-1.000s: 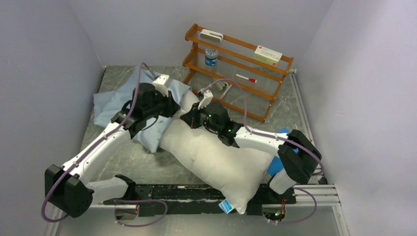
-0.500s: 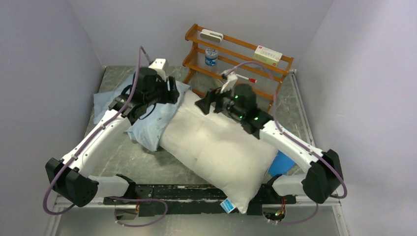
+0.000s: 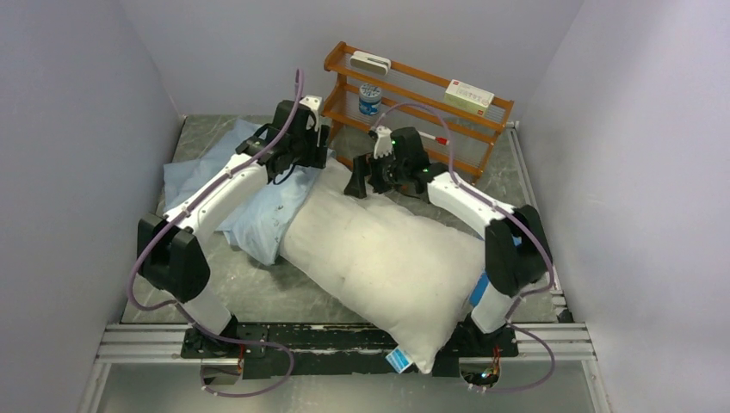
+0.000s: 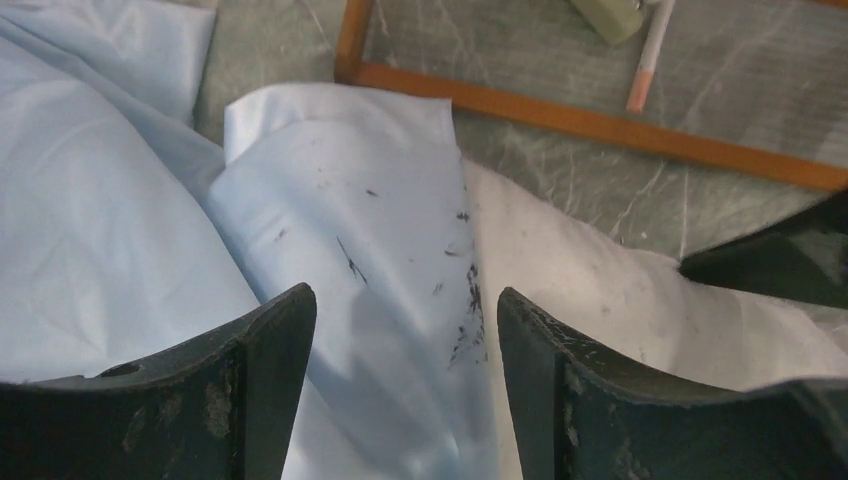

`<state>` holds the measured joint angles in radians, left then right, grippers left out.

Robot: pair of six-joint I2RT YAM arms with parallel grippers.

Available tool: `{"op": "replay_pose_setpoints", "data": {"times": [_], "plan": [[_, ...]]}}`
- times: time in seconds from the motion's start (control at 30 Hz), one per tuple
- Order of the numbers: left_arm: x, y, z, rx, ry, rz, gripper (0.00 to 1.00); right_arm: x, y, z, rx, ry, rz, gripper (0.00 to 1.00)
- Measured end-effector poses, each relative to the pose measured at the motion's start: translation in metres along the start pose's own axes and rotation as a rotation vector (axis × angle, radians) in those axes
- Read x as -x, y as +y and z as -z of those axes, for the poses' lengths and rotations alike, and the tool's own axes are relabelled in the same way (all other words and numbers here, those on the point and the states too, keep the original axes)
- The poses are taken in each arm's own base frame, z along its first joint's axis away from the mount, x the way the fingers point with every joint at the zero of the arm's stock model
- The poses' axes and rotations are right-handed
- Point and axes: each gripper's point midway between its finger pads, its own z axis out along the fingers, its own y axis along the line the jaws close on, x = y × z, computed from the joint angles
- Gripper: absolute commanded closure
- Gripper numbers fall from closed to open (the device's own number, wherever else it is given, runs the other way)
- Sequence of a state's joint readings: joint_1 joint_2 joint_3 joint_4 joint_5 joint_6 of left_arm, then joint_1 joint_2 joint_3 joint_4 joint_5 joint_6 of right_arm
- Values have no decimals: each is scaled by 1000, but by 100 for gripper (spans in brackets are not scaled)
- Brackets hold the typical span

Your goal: Put the pillow into the pillowcase

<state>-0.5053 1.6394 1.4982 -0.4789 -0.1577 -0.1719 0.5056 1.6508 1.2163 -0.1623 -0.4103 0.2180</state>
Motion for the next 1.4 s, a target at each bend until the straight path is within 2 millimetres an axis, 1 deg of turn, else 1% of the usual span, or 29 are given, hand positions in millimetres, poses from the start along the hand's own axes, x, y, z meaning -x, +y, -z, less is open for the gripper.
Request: {"op": "replay_pose_setpoints", "data": {"times": [0.07,0.1,0.13,0.17,0.2,0.23,0.27,0.37,0.47,0.53,0.57,0.63,0.7,0.8,0.97,1.03,1.07,1.1,1.13,1.17,1.2,1.3,1.33,1.4], "plan": [[-9,1,-4,5,24,-2,28,-10,-2,-15,35,54,-5,20],[-12,1,-2,7,27,1,28,-17,-2,-23,56,82,-8,28],[-13,2,0,8,26,4,29,-23,-2,-28,75,106,-8,43],[-12,3,5,8,22,8,29,-27,-1,-31,88,122,-7,65],[-9,4,10,10,15,9,29,-30,2,-32,100,131,-2,81],[-7,5,14,12,7,10,29,-32,6,-33,110,134,6,94],[-3,6,20,17,-1,11,29,-29,10,-32,118,126,25,100],[12,10,33,38,-24,10,29,-23,33,-24,120,73,90,100],[25,17,44,72,-41,4,29,-20,65,-11,118,-2,178,100],[28,21,49,92,-41,-4,29,-18,88,-3,125,-58,233,100],[28,22,51,100,-39,-10,29,-13,97,2,124,-96,253,100],[25,25,55,109,-24,-23,29,-14,116,6,138,-132,283,100],[22,27,58,116,-14,-33,29,-15,123,9,133,-158,297,100],[17,32,61,133,-8,-50,29,-14,127,10,116,-179,305,100],[0,48,59,211,19,-80,29,-14,130,9,95,-190,312,100],[-6,55,55,245,26,-95,35,-15,133,9,93,-194,315,100],[-9,57,53,259,30,-102,45,-15,134,9,93,-196,316,100],[-10,59,52,268,30,-108,59,-15,135,9,93,-197,317,100],[-10,60,51,273,27,-108,77,-15,136,9,94,-198,318,100],[-8,60,50,275,22,-112,90,-14,137,9,94,-201,317,100],[-7,60,48,275,15,-118,95,-14,139,9,98,-204,313,100],[-4,55,47,257,4,-130,95,-12,144,9,108,-215,287,100],[-2,50,47,231,-4,-128,95,-11,145,9,111,-221,275,100],[5,31,52,142,-44,-110,95,-6,147,9,111,-248,238,100]]}}
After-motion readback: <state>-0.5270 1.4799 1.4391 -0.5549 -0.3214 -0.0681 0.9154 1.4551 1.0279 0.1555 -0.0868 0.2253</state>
